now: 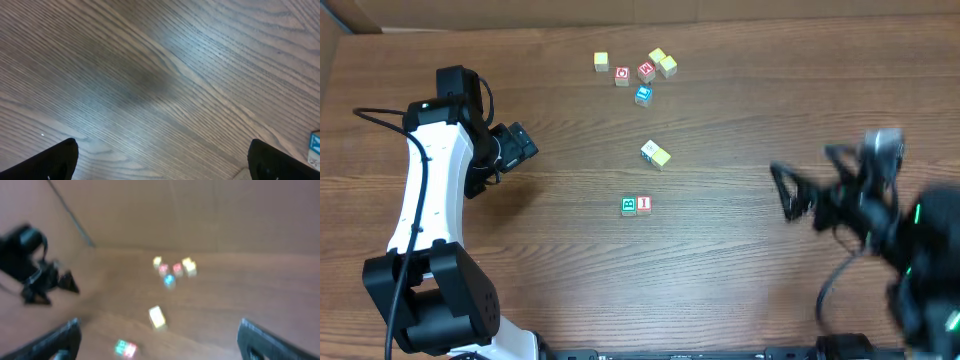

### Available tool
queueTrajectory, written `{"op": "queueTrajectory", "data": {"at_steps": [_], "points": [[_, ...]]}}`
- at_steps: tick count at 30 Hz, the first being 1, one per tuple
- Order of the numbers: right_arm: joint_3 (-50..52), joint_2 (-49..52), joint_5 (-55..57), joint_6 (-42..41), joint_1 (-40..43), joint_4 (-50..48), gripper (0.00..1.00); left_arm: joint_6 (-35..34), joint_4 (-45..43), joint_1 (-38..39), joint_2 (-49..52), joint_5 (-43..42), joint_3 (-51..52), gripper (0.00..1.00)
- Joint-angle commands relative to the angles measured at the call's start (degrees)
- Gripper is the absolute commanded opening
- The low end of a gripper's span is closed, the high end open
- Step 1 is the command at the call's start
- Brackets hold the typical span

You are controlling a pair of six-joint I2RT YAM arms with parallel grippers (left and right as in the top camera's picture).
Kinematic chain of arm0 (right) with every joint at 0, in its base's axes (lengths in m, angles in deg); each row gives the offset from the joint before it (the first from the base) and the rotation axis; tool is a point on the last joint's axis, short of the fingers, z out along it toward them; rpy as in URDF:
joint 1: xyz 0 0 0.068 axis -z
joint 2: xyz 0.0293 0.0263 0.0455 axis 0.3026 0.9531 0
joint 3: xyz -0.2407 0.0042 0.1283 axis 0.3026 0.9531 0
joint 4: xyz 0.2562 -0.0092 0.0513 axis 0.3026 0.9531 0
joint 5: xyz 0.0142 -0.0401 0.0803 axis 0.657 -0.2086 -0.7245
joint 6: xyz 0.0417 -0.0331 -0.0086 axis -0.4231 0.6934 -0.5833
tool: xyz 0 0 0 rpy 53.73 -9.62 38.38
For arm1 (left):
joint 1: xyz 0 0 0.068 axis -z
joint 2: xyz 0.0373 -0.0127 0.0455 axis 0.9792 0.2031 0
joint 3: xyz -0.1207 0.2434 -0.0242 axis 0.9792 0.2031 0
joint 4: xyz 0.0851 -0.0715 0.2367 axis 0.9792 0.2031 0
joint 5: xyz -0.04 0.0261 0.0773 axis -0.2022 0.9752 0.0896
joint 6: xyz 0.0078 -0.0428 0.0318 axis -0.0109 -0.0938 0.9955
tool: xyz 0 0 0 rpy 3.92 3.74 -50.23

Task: Flip 4 blocks

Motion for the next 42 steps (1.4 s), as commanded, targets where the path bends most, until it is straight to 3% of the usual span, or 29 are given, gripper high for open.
{"op": "queueTrajectory", "data": {"at_steps": [1, 5, 8, 12, 13, 15, 16, 17, 22, 29, 34, 42], "points": [[-23.76, 18.08, -0.85, -0.15, -0.48, 17.05, 1.0, 0.87, 0.13, -0.24, -0.98, -0.02, -1.2, 1.0], [-46.36, 35.34, -1.07, -0.66, -1.51, 35.6, 1.0, 0.87, 0.13, -0.24, -0.98, -0.02, -1.2, 1.0], [-56.72, 45.29, -5.68, -1.97, -1.51, 39.17, 1.0, 0.87, 0.13, -0.24, -0.98, -0.02, -1.2, 1.0], [-58.8, 51.89, -13.2, -5.25, -1.49, 38.51, 1.0, 0.87, 0.15, -0.24, -0.98, -0.02, -1.22, 1.0], [-58.8, 53.07, -14.27, -7.3, -1.51, 37.79, 0.91, 0.87, 0.13, -0.24, -0.98, -0.02, -1.2, 1.0], [-58.49, 55.71, -14.32, -9.46, -2.67, 37.97, 0.3, 0.87, 0.13, -0.24, -0.98, -0.02, -1.2, 1.0], [-58.4, 56.52, -13.84, -9.42, -3.28, 38.36, 0.11, 0.87, 0.13, -0.24, -0.98, -0.02, -1.2, 1.0], [-58.4, 57.61, -12.17, -9.49, -4.44, 39.26, 0.04, 0.87, 0.13, -0.24, -0.98, -0.02, -1.2, 1.0], [-57.72, 63.89, 11.58, -16.96, -16.87, 43.04, 0.04, 0.87, 0.13, -0.24, -0.98, -0.02, -1.2, 1.0], [-56.72, 72.91, 27.45, -21.4, -30.64, 40.7, 0.04, 0.87, 0.13, -0.24, -0.98, -0.04, -1.2, 1.0], [-55.17, 81.13, 30.67, -24.83, -35.8, 35.17, 0.04, 0.87, 0.15, -0.24, -0.98, -0.02, -1.2, 1.0], [-53.88, 87.95, 31.93, -24.81, -36.28, 27.19, 0.04, 0.87, 0.13, -0.24, -0.98, -0.02, -1.2, 1.0]]}}
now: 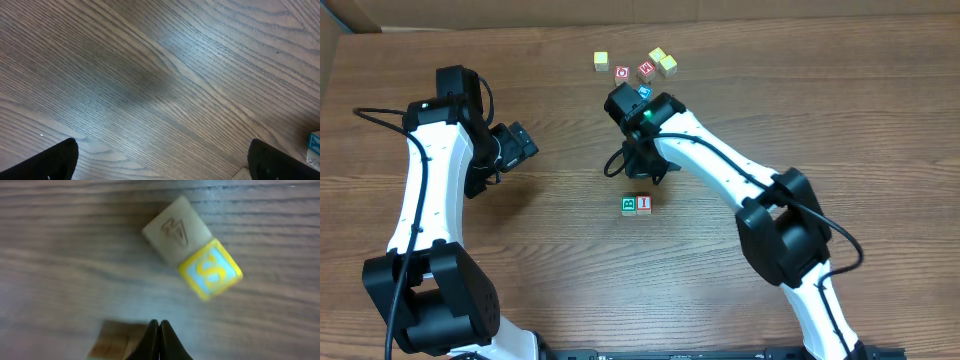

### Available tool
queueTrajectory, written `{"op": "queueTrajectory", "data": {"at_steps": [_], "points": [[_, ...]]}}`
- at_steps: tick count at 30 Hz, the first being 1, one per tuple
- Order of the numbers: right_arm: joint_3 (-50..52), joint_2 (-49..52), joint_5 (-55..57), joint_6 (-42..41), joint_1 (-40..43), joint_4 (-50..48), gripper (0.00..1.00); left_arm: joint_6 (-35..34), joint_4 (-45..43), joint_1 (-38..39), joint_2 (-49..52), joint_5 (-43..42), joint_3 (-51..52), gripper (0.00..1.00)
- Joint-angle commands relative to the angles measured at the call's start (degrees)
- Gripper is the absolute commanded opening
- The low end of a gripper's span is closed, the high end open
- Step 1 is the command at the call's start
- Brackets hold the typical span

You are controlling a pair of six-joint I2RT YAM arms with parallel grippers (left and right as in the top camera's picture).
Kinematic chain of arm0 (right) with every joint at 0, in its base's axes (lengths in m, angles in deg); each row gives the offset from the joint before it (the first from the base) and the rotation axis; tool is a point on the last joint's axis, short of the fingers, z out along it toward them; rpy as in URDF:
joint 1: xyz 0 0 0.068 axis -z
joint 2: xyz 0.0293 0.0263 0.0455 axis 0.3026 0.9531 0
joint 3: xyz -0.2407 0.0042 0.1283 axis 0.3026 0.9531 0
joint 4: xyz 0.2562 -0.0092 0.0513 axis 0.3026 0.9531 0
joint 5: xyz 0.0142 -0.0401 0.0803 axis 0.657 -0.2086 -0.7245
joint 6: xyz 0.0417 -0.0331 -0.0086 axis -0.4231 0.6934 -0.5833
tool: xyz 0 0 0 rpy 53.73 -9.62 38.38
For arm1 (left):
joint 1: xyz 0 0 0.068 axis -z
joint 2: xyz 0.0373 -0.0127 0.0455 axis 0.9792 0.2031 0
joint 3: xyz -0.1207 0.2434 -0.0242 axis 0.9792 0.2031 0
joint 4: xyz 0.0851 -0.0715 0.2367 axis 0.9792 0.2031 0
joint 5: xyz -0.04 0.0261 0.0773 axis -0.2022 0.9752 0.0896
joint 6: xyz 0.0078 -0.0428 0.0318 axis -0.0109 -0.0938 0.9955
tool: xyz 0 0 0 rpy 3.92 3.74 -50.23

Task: Flip 4 blocks
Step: 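Swing the right arm over to the yellow S block in the cluster, then lower the right gripper and grasp the yellow S block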

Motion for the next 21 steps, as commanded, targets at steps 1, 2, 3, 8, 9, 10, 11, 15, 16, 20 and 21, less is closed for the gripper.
{"op": "queueTrajectory", "data": {"at_steps": [1, 2, 3, 8, 9, 10, 11, 15, 16, 20, 21], "points": [[1.25, 1.57, 4.22, -0.79, 0.26, -3.13, 0.04, 0.87, 0.13, -0.24, -0.98, 0.2, -1.16, 1.0], [1.53, 1.73, 6.45, -0.81, 0.31, -4.33, 0.04, 0.87, 0.13, -0.24, -0.98, 0.2, -1.16, 1.0], [1.73, 1.88, 8.61, -0.79, 0.35, -5.42, 0.04, 0.87, 0.13, -0.24, -0.98, 0.2, -1.16, 1.0], [2.27, 1.92, 22.23, -0.79, 0.42, -10.69, 0.06, 0.87, 0.13, -0.24, -0.98, 0.2, -1.16, 1.0], [2.27, 1.92, 24.41, -0.79, 0.48, -11.39, 0.06, 0.87, 0.13, -0.24, -0.98, 0.2, -1.16, 1.0], [2.27, 1.92, 26.36, -0.79, 0.59, -12.37, 0.06, 0.87, 0.13, -0.24, -0.98, 0.2, -1.16, 0.99], [2.27, 1.92, 27.67, -0.79, 0.76, -13.53, 0.06, 0.87, 0.13, -0.24, -0.98, 0.2, -1.16, 1.0], [2.27, 1.92, 27.45, -0.74, 2.12, -17.73, 0.17, 0.87, 0.13, -0.24, -0.98, 0.17, -1.16, 1.0], [2.27, 1.92, 26.51, -0.74, 2.64, -18.75, 0.18, 0.87, 0.13, -0.24, -0.98, 0.2, -1.16, 1.0], [1.16, 1.66, 21.73, -0.33, 4.48, -20.22, 0.19, 0.87, 0.13, -0.24, -0.98, 0.2, -1.16, 1.0], [-0.02, 1.22, 20.41, -0.33, 4.98, -19.08, 0.2, 0.87, 0.13, -0.24, -0.98, 0.2, -1.16, 1.0]]}}
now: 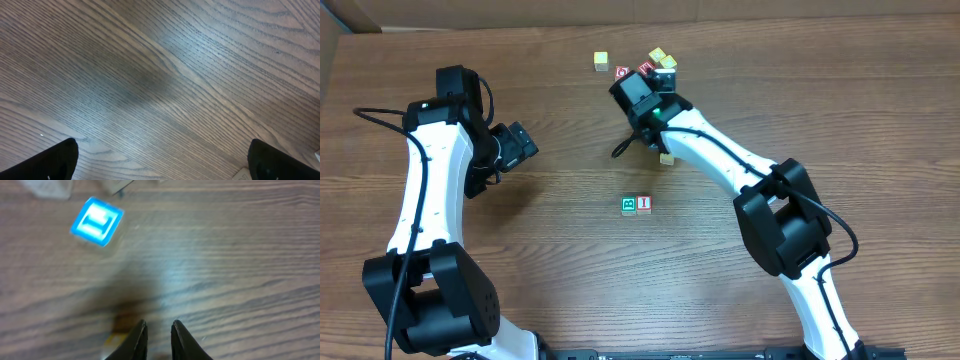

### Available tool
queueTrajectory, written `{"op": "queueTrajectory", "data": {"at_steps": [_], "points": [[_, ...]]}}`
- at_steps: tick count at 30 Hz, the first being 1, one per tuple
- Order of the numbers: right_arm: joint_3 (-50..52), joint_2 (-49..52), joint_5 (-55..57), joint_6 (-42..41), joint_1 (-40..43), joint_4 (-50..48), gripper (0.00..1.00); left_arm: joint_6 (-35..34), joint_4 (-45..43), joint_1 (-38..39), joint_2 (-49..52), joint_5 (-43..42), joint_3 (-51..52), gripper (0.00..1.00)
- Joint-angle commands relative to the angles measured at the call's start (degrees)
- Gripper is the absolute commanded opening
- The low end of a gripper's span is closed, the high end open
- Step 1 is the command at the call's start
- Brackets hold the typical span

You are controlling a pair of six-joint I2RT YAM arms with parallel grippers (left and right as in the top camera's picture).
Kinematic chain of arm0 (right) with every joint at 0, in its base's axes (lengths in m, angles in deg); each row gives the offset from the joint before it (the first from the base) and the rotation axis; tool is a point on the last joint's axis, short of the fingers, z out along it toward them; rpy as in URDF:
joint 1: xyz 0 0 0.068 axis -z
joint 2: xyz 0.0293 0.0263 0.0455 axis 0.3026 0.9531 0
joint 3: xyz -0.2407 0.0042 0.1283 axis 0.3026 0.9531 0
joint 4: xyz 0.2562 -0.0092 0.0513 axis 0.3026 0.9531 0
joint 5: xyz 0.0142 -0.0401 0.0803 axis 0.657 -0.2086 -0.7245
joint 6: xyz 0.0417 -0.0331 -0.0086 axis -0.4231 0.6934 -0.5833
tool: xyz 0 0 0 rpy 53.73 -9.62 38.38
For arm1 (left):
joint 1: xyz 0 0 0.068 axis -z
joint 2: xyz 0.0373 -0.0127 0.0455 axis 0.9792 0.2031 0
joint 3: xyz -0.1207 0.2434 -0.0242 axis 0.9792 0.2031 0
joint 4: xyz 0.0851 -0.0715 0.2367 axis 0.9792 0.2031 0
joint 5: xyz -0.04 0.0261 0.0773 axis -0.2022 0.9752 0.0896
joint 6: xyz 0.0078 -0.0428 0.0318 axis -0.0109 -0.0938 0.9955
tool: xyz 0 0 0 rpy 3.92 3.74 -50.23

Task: Flip 4 blocks
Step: 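Lower the right gripper and grasp the yellow S block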

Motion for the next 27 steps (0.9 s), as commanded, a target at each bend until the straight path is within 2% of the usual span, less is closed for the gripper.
{"op": "queueTrajectory", "data": {"at_steps": [1, 2, 3, 5, 7, 8, 9, 13, 16, 21, 27], "points": [[-3.3, -1.27, -3.76, -0.02, 1.95, 2.47, 0.22, 0.87, 0.13, -0.24, -0.98, 0.17, -1.16, 1.0], [-4.33, -1.81, -5.27, -0.02, 2.23, 3.96, 0.24, 0.87, 0.13, -0.24, -0.98, 0.2, -1.16, 1.0], [-5.46, -2.71, -7.89, 0.0, 2.6, 5.62, 0.31, 0.87, 0.13, -0.24, -0.98, 0.2, -1.16, 1.0], [-6.14, -4.07, -12.0, 0.0, 3.23, 6.6, 0.62, 0.87, 0.13, -0.24, -0.98, 0.2, -1.16, 1.0], [-6.14, -4.52, -15.65, 0.0, 3.69, 6.54, 0.82, 0.87, 0.13, -0.24, -0.98, 0.2, -1.18, 1.0], [-6.14, -4.52, -17.38, -0.02, 3.87, 6.49, 0.89, 0.87, 0.13, -0.24, -0.98, 0.2, -1.16, 1.0], [-5.97, -4.37, -19.1, -0.02, 4.02, 6.4, 0.91, 0.87, 0.13, -0.24, -0.98, 0.2, -1.16, 1.0], [-4.92, -2.38, -20.26, -0.02, 3.82, 5.79, 0.95, 0.87, 0.13, -0.24, -0.98, 0.2, -1.16, 1.0], [-4.92, -0.17, -20.26, -0.02, 3.43, 6.21, 0.95, 0.87, 0.13, -0.24, -0.98, 0.2, -1.18, 1.0], [-4.92, 0.2, -21.77, -0.04, 2.34, 7.48, 0.71, 0.87, 0.13, -0.24, -0.98, 0.2, -1.16, 1.0], [-3.43, 0.94, -17.94, -0.02, 0.87, 7.19, 0.73, 0.87, 0.13, -0.24, -0.98, 0.2, -1.18, 1.0]]}}
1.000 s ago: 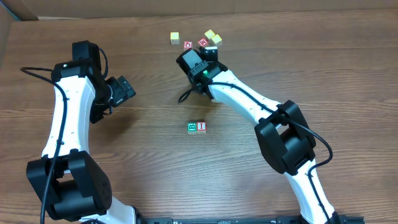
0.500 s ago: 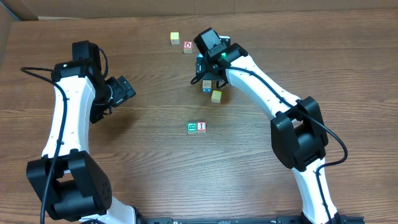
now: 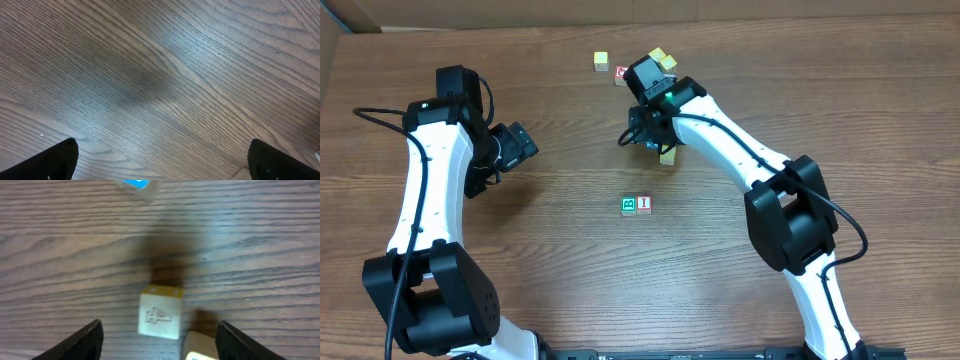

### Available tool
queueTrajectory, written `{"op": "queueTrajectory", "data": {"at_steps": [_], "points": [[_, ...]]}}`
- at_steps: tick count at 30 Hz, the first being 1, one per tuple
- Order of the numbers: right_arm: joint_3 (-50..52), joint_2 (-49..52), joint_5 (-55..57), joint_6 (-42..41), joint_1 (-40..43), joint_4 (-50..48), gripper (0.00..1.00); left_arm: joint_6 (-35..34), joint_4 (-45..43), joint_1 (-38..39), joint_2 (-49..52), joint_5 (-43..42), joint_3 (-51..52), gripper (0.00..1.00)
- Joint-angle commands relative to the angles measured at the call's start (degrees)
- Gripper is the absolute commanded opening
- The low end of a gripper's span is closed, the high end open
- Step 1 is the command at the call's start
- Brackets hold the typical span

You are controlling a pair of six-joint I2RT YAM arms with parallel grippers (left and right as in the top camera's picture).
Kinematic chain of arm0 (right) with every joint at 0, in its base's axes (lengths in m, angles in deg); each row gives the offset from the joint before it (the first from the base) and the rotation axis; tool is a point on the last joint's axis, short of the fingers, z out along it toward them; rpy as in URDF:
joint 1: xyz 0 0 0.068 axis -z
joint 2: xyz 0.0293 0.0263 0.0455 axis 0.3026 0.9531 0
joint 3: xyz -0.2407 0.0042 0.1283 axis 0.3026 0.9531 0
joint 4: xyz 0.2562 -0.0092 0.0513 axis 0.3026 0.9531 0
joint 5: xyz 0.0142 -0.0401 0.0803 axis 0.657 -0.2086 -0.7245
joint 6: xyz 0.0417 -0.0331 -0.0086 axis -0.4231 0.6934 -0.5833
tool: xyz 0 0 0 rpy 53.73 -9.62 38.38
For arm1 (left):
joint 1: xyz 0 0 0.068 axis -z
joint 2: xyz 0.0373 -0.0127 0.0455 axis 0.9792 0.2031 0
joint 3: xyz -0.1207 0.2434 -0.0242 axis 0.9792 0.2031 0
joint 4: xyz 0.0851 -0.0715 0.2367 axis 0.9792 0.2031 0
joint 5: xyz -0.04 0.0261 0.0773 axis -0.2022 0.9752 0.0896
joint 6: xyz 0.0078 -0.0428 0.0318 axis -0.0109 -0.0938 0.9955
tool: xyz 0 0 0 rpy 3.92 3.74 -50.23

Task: Flip 4 blocks
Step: 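Lower the right gripper and grasp the yellow S block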

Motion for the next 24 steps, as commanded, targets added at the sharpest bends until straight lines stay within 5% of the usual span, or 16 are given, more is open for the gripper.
{"op": "queueTrajectory", "data": {"at_steps": [1, 5, 24], "points": [[1.2, 1.2, 3.02, -0.02, -1.07, -1.18, 0.71, 0.87, 0.13, -0.24, -0.98, 0.2, -1.16, 1.0], [2.99, 1.95, 2.99, -0.04, -1.42, -3.65, 0.54, 0.87, 0.15, -0.24, -0.98, 0.2, -1.16, 1.0], [5.35, 1.99, 2.6, -0.07, -1.53, -8.02, 0.45, 0.87, 0.13, -0.24, -0.98, 0.2, -1.16, 1.0]]}}
